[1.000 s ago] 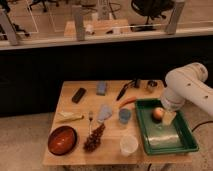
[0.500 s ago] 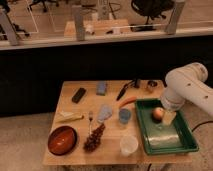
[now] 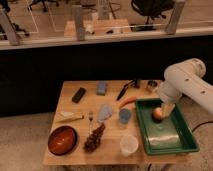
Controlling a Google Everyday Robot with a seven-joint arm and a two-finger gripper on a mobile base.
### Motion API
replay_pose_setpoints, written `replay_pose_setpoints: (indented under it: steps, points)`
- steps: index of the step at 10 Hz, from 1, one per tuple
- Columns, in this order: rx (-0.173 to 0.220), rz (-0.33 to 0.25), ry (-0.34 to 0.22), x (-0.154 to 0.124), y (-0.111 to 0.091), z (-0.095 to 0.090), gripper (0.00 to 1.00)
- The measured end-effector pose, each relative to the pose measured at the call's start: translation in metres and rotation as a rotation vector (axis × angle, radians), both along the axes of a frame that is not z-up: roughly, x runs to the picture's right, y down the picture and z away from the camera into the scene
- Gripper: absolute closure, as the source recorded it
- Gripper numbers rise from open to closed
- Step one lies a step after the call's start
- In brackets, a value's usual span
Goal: Place towel in tray
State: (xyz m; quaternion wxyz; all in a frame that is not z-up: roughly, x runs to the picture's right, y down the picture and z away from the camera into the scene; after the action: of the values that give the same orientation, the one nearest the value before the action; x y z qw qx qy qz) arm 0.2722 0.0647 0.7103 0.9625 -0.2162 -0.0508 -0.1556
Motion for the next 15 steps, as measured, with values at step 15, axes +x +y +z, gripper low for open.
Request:
replay_pose_setpoints:
  steps: [15]
  points:
    - [0.154,-0.633,-0.474,-0.065,-0.074,0.070,0.20]
